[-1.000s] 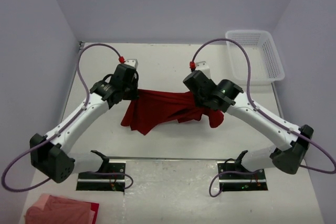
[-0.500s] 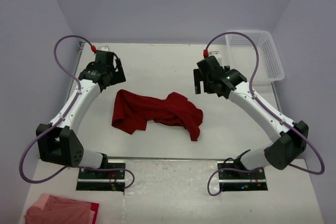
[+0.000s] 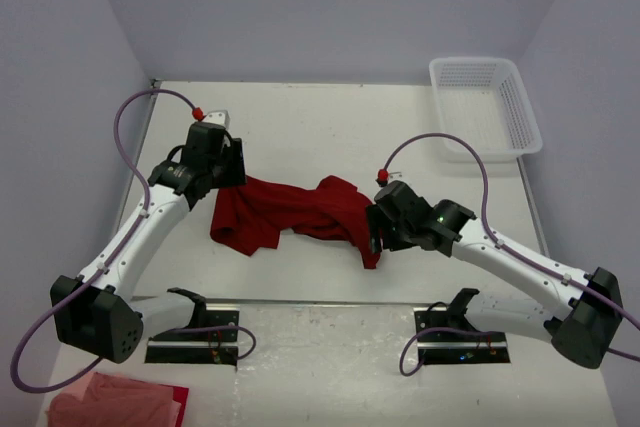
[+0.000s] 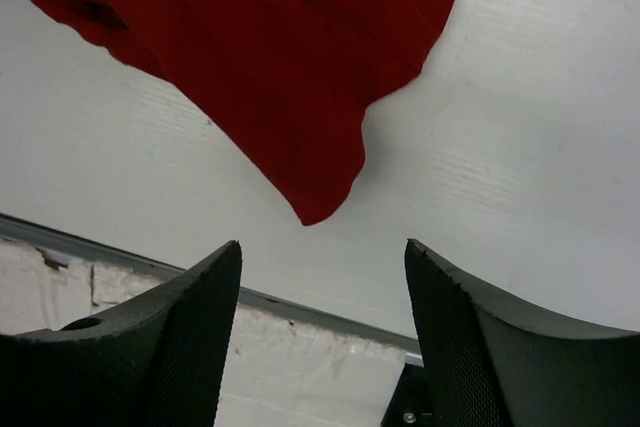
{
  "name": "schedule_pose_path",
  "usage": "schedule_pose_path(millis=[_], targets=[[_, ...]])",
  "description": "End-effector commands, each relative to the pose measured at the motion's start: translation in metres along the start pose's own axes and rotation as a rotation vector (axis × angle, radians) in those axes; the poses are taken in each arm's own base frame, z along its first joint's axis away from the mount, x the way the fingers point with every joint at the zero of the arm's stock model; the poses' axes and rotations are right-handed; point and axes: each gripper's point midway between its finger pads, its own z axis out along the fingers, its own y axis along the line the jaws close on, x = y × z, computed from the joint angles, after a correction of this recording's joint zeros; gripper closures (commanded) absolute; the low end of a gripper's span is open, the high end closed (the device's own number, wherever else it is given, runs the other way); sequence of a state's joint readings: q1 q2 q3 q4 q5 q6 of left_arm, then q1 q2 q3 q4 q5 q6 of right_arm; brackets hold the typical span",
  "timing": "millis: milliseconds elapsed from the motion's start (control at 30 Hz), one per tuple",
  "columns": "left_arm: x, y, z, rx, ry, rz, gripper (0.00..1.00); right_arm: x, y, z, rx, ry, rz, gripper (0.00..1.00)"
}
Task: Fold and stack the t-shirts
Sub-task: Move the tshirt to the center of the board, then flatten out the tshirt
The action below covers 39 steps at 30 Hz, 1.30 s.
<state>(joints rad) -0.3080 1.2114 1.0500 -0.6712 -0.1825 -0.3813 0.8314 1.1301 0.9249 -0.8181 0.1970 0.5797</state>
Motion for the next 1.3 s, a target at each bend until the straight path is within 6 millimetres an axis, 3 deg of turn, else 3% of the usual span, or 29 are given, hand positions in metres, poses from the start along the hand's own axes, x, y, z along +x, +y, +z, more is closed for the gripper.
schedule_pose_path(millis=[0,67,233,400,700,833,900,933,967,1033,1167,1267], targets=[[-0.011,-0.006,-0.012,0.050,-0.048,-0.001,0.36,0.016,0.018,0.000,-0.101,-0.002,0.138,0.33],[-0.014,-0.010,-0.016,0.071,-0.058,-0.002,0.36,0.032,0.012,0.009,-0.074,0.015,0.186,0.28],[-0.013,-0.015,-0.019,0.105,-0.058,-0.005,0.36,0.067,0.007,0.035,-0.059,0.077,0.254,0.30],[-0.011,-0.019,-0.018,0.131,-0.053,0.004,0.36,0.072,0.014,0.057,-0.048,0.089,0.261,0.35],[-0.009,-0.019,-0.024,0.149,-0.065,0.015,0.34,0.064,0.022,0.081,-0.012,0.096,0.228,0.41],[-0.007,-0.019,-0.026,0.153,-0.068,0.018,0.34,0.063,0.022,0.087,0.011,0.097,0.235,0.51],[-0.006,-0.018,-0.027,0.152,-0.070,0.020,0.34,0.063,0.020,0.090,0.023,0.096,0.235,0.62],[-0.005,-0.018,-0.027,0.152,-0.068,0.022,0.34,0.061,0.021,0.090,0.029,0.092,0.236,0.68],[-0.004,-0.018,-0.027,0.153,-0.065,0.024,0.34,0.061,0.018,0.091,0.042,0.093,0.230,0.82],[-0.002,-0.018,-0.026,0.156,-0.061,0.026,0.34,0.056,0.019,0.088,0.048,0.079,0.234,0.98],[0.006,-0.019,-0.024,0.169,-0.042,0.028,0.34,0.043,0.014,0.074,0.086,0.047,0.215,1.00],[0.018,-0.019,-0.020,0.166,-0.015,0.038,0.38,0.015,0.014,0.053,0.113,-0.017,0.182,1.00]])
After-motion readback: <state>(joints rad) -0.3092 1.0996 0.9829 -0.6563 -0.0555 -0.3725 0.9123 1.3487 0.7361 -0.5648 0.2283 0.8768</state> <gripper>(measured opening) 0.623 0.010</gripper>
